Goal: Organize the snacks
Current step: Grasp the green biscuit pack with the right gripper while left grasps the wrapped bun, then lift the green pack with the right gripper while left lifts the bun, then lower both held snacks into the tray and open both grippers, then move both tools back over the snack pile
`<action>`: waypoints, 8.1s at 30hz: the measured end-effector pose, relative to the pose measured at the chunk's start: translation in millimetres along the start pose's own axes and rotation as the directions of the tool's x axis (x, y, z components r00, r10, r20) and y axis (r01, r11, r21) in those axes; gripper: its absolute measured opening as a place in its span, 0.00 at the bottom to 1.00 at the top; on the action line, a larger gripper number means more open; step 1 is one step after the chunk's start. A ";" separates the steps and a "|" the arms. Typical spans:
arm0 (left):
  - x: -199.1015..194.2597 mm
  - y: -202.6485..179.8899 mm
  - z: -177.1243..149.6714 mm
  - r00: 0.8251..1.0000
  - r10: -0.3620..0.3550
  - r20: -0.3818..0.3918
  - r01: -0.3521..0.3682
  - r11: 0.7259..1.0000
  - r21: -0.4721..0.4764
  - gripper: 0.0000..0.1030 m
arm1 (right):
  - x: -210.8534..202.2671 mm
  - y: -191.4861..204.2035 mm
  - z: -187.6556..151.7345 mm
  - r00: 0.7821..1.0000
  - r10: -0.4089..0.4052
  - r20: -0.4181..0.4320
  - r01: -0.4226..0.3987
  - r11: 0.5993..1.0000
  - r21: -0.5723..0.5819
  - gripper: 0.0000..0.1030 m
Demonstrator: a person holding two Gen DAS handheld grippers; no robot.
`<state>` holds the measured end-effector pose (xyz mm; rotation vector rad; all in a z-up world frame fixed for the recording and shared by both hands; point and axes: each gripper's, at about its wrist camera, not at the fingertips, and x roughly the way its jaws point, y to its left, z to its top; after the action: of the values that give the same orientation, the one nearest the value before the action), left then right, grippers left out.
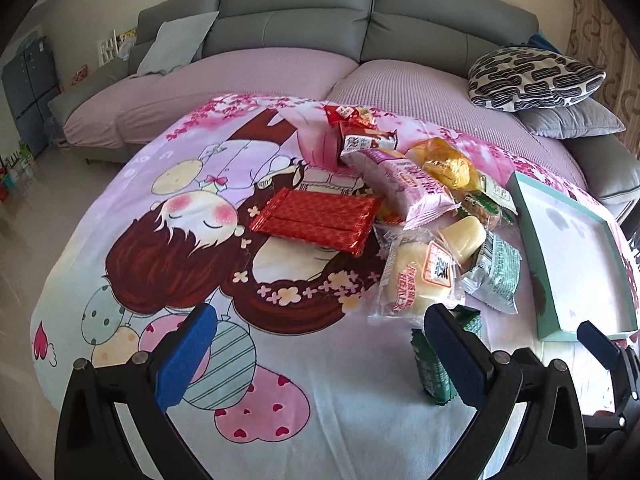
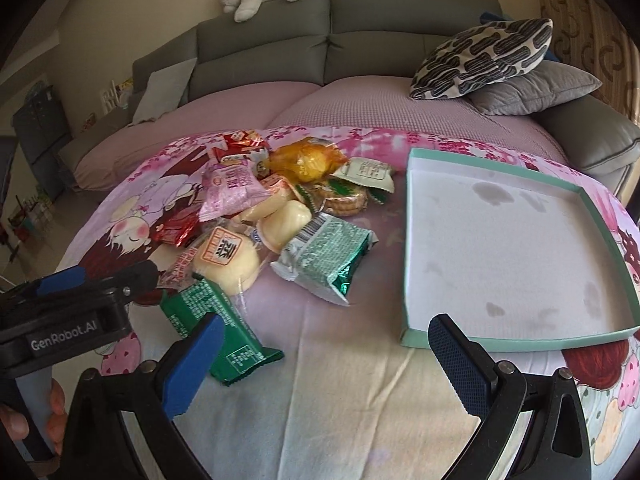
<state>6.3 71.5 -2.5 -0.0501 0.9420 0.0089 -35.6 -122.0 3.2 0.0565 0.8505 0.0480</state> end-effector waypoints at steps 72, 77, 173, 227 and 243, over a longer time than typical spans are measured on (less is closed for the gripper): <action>77.1 -78.6 9.6 0.986 -0.066 -0.156 0.079 0.993 0.082 0.65 | 12.1 -52.8 18.6 1.000 0.009 -0.020 -0.007 0.991 0.134 0.28; 69.3 -75.1 3.1 0.986 -0.077 -0.150 0.087 0.994 0.065 0.62 | 15.1 -57.4 16.7 0.999 0.021 -0.036 -0.015 0.989 0.146 0.28; 0.7 -213.2 63.7 0.922 -0.386 0.041 0.357 0.885 0.298 0.58 | -41.1 -190.7 61.3 0.921 -0.366 0.134 0.302 0.888 0.346 0.40; 55.3 -250.7 61.2 0.970 -0.242 0.034 0.226 0.940 0.255 0.97 | 8.8 -250.4 25.0 0.904 -0.411 -0.115 0.424 0.830 0.362 1.00; 30.5 -222.1 64.6 0.964 -0.260 0.051 0.244 0.945 0.216 0.97 | -15.3 -226.3 29.5 0.916 -0.394 -0.077 0.397 0.862 0.316 1.00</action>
<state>83.0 -147.7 19.5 0.0240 0.8476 -0.3237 -19.0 -349.6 18.5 0.1915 0.8594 -0.4837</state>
